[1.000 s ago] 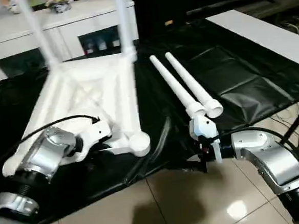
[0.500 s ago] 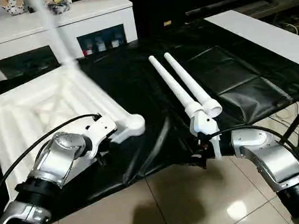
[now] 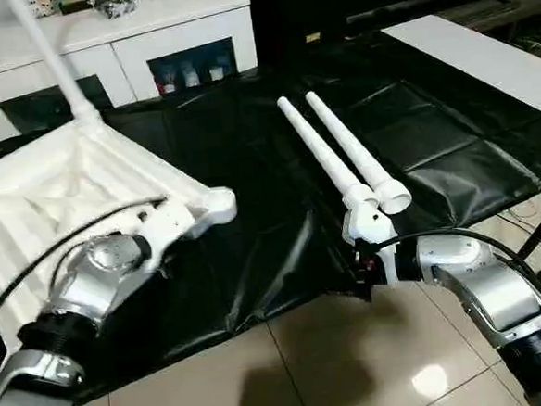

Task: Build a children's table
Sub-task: Rotate table base

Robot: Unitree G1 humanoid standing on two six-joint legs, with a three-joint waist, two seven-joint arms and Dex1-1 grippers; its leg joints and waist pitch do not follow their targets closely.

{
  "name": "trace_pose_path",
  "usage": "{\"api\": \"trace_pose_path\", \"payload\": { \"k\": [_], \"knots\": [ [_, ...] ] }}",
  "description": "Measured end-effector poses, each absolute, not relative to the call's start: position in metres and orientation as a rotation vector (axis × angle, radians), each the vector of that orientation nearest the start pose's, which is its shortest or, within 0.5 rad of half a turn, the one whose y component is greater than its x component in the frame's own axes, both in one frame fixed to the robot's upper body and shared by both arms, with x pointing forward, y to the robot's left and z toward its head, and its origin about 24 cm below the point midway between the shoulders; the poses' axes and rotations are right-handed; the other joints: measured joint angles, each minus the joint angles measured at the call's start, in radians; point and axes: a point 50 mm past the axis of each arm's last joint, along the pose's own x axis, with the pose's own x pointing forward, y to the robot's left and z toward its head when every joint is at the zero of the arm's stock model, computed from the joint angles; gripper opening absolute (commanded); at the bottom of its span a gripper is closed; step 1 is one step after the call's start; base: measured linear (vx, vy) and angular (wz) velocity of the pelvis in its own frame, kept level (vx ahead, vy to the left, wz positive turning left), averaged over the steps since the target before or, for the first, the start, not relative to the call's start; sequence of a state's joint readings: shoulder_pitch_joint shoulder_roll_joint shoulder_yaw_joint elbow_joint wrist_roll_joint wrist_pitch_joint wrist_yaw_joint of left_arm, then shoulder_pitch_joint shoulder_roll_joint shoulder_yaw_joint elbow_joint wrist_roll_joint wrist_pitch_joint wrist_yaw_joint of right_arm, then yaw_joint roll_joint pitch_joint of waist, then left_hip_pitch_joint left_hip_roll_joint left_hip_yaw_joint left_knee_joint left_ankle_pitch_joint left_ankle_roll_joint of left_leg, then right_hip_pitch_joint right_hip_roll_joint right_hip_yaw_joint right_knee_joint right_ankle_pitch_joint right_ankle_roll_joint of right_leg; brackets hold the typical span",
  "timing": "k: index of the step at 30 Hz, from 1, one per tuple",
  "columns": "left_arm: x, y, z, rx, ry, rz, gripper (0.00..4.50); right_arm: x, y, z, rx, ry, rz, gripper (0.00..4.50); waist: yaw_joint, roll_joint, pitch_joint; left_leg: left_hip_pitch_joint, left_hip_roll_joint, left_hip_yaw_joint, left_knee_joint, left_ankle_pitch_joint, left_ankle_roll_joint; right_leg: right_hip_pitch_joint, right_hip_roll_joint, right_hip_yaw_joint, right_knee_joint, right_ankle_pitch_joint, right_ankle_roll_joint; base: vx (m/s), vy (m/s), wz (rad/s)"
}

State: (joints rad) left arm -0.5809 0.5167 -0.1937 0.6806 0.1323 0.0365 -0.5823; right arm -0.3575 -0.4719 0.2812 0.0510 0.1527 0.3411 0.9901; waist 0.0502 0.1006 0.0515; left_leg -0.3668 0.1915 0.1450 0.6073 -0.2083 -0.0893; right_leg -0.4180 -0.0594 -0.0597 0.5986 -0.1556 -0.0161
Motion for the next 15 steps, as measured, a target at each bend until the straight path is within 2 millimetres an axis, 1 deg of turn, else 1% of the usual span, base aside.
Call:
{"api": "trace_pose_path", "payload": {
  "k": [2, 3, 4, 6, 8, 9, 11, 12, 13, 14, 15],
  "knots": [
    [0.347, 0.217, 0.075, 0.488, 0.250, -0.489, 1.34, 0.281, -0.130, 0.076, -0.330, 0.299, 1.169, 3.84, 0.006, 0.001, 0.000, 0.000, 0.001, 0.000, 0.001, 0.000, 0.000, 0.000, -0.001, -0.001, 0.000, 0.000, 0.000, 0.000, 0.000, 0.00],
    [0.348, 0.214, 0.085, 0.388, 0.166, -0.441, 1.34, 0.283, -0.128, 0.077, -0.333, 0.275, 1.133, 3.84, 0.008, 0.001, 0.000, 0.000, 0.001, 0.000, 0.002, 0.000, 0.000, 0.001, -0.001, -0.002, 0.001, 0.000, 0.000, 0.000, 0.000, 0.00],
    [0.347, 0.212, 0.090, 0.316, 0.115, -0.399, 1.34, 0.286, -0.127, 0.077, -0.329, 0.258, 1.092, 3.84, 0.008, 0.001, 0.000, 0.000, 0.001, 0.001, 0.002, 0.000, 0.000, 0.001, -0.002, -0.002, 0.001, 0.000, 0.000, 0.000, 0.000, 0.00],
    [0.345, 0.210, 0.095, 0.226, 0.064, -0.333, 1.34, 0.291, -0.126, 0.077, -0.326, 0.239, 1.008, 3.84, 0.008, 0.001, -0.001, 0.000, 0.001, 0.001, 0.003, 0.000, 0.000, 0.002, -0.002, -0.002, 0.002, 0.000, 0.000, 0.000, 0.000, 0.00],
    [0.339, 0.213, 0.092, 0.152, 0.044, -0.262, 1.34, 0.296, -0.127, 0.074, -0.328, 0.228, 0.907, 3.84, 0.008, 0.001, -0.001, 0.000, 0.001, 0.001, 0.003, 0.000, 0.000, 0.002, -0.002, -0.002, 0.002, 0.000, 0.000, 0.000, 0.000, 0.00],
    [0.331, 0.213, 0.089, 0.116, 0.009, -0.194, 1.34, 0.302, -0.130, 0.074, -0.313, 0.201, 0.783, 3.84, 0.004, 0.001, -0.001, 0.000, 0.001, 0.001, 0.003, 0.000, 0.000, 0.001, -0.002, -0.002, 0.002, 0.000, 0.000, 0.000, 0.000, 0.00],
    [0.323, 0.207, 0.083, 0.059, -0.009, -0.113, 1.34, 0.307, -0.133, 0.075, -0.290, 0.174, 0.656, 3.84, 0.003, 0.000, -0.001, 0.000, 0.002, 0.000, 0.004, 0.000, -0.001, 0.001, -0.002, -0.004, 0.002, 0.000, 0.000, 0.000, 0.000, 0.00],
    [0.319, 0.206, 0.082, 0.044, -0.013, -0.077, 1.34, 0.309, -0.135, 0.076, -0.268, 0.159, 0.600, 3.84, 0.000, -0.001, -0.001, 0.000, 0.005, -0.002, 0.004, 0.001, -0.002, 0.000, 0.000, -0.007, 0.000, 0.000, 0.000, 0.000, 0.000, 0.00],
    [0.317, 0.206, 0.081, 0.038, -0.012, -0.044, 1.34, 0.311, -0.135, 0.078, -0.240, 0.145, 0.549, 3.84, -0.002, -0.001, -0.001, -0.001, 0.012, -0.004, 0.004, 0.002, -0.004, 0.001, 0.003, -0.011, -0.003, 0.002, -0.002, 0.000, 0.000, 0.00],
    [0.315, 0.207, 0.084, 0.054, -0.020, -0.005, 1.34, 0.312, -0.135, 0.079, -0.201, 0.132, 0.493, 3.84, -0.011, 0.005, -0.001, -0.018, 0.011, -0.035, 0.006, 0.006, -0.004, 0.010, 0.000, -0.042, -0.005, -0.001, -0.008, -0.017, -0.063, 0.24],
    [0.313, 0.208, 0.090, 0.070, -0.037, 0.035, 1.34, 0.313, -0.136, 0.078, -0.169, 0.131, 0.437, 3.84, -0.024, 0.007, -0.001, -0.023, 0.012, -0.069, 0.006, 0.011, -0.009, 0.015, 0.002, -0.067, 0.005, -0.010, -0.028, 0.010, -0.111, 0.51]
  ]
}}
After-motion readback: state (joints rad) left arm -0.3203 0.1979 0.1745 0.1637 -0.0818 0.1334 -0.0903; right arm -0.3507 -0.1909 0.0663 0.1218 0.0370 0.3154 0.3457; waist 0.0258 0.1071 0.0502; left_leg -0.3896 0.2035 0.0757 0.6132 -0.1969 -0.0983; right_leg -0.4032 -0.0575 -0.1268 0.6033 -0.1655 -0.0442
